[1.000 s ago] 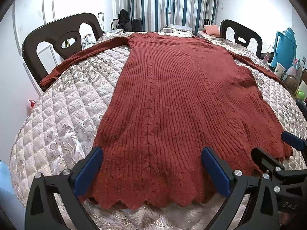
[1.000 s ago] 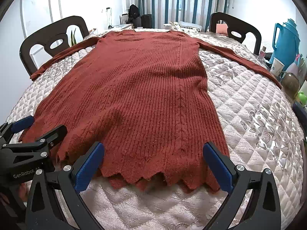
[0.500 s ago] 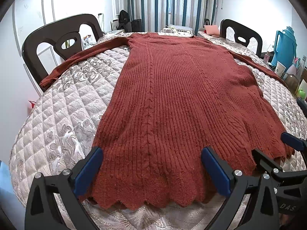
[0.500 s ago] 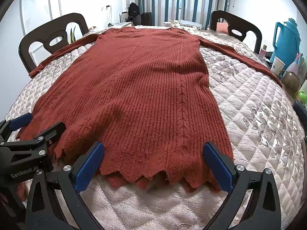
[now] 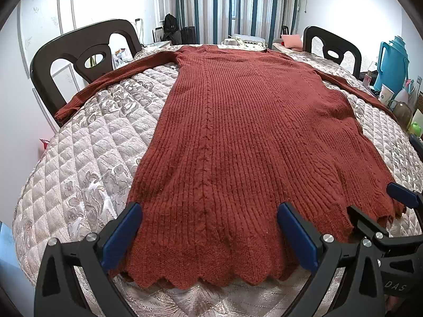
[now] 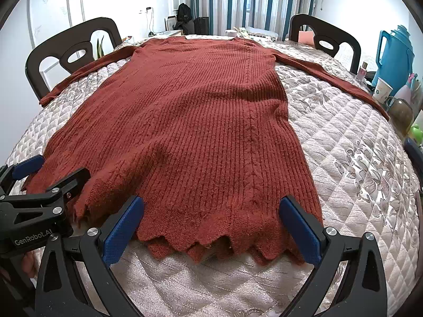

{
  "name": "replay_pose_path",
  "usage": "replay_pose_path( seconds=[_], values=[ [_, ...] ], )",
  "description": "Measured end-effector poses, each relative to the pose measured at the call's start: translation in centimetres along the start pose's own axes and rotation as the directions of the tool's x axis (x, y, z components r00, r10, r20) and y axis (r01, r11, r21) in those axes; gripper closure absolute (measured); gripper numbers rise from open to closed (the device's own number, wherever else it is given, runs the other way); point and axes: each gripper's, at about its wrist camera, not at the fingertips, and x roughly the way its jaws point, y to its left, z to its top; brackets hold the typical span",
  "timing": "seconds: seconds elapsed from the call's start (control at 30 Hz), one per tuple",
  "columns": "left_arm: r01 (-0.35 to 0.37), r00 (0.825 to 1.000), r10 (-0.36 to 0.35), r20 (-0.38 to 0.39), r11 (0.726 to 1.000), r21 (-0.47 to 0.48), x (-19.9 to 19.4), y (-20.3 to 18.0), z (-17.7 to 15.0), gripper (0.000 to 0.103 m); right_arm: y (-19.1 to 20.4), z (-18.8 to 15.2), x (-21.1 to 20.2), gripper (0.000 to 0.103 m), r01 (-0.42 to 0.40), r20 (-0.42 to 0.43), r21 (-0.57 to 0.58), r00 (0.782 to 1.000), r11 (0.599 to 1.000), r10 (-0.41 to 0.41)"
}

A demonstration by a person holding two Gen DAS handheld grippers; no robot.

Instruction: Fold small clothes

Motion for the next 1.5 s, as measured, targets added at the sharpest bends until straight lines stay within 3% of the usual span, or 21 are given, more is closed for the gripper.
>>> replay_pose_path(
  seconds=[0.2, 0.4, 0.57, 0.7, 0.8, 0.9, 1.0, 1.07, 1.33, 1.5],
  values=[
    [0.02, 1.0, -0.02, 0.0, 1.0, 0.01, 0.0, 0.3, 0.0, 0.0, -0.1, 0.0, 0.0, 0.001, -0.011, 0.0, -0.003, 1.0, 1.0, 0.011],
    [0.103, 0.994, -0.104, 0.015, 0.994, 0.036, -0.9, 1.9, -0.1, 0.0, -1.5, 0.3, -1.1, 0.001, -0.078, 0.025, 0.016, 0.997, 0.997, 0.078],
    [0.034, 0.997, -0.04, 0.065, 0.995, 0.091, -2.3, 4.3, 0.2, 0.0, -4.3, 0.4, -2.4, 0.001, -0.074, 0.064, 0.047, 0.995, 0.996, 0.07],
    [0.111, 0.994, -0.111, 0.009, 0.993, 0.037, -1.8, 6.8, 0.6, 0.0, -5.8, -0.1, -2.1, 0.001, -0.105, 0.037, 0.074, 0.994, 0.992, 0.102],
    [0.125, 0.992, -0.124, -0.033, 0.991, 0.037, -1.2, 7.2, 0.3, 0.002, -6.3, -0.5, -1.7, 0.002, -0.06, 0.019, 0.065, 0.998, 0.996, 0.059],
    [0.162, 0.984, -0.16, -0.077, 0.987, 0.01, -0.4, 7.4, 0.0, 0.003, -7.1, -0.8, -1.6, 0.01, -0.05, 0.017, 0.077, 0.999, 0.996, 0.049],
    [0.087, 0.994, -0.085, -0.062, 0.995, 0.041, -0.4, 7.1, 0.0, 0.007, -8.0, -1.0, -1.2, 0.018, -0.049, -0.002, 0.106, 0.999, 0.993, 0.049],
    [0.105, 0.993, -0.101, -0.062, 0.993, 0.06, -0.4, 6.9, -0.1, 0.011, -8.2, -1.1, -1.3, 0.025, -0.046, 0.009, 0.105, 0.999, 0.993, 0.045],
    [0.113, 0.99, -0.111, -0.083, 0.993, 0.025, -0.3, 7.1, 0.3, 0.016, -8.0, -1.1, -1.2, 0.028, -0.064, 0.021, 0.083, 0.998, 0.994, 0.062],
    [0.114, 0.991, -0.111, -0.078, 0.993, 0.033, -0.5, 7.1, 0.5, 0.034, -8.0, -1.0, -1.2, 0.046, -0.066, 0.027, 0.074, 0.998, 0.995, 0.064]
  ],
)
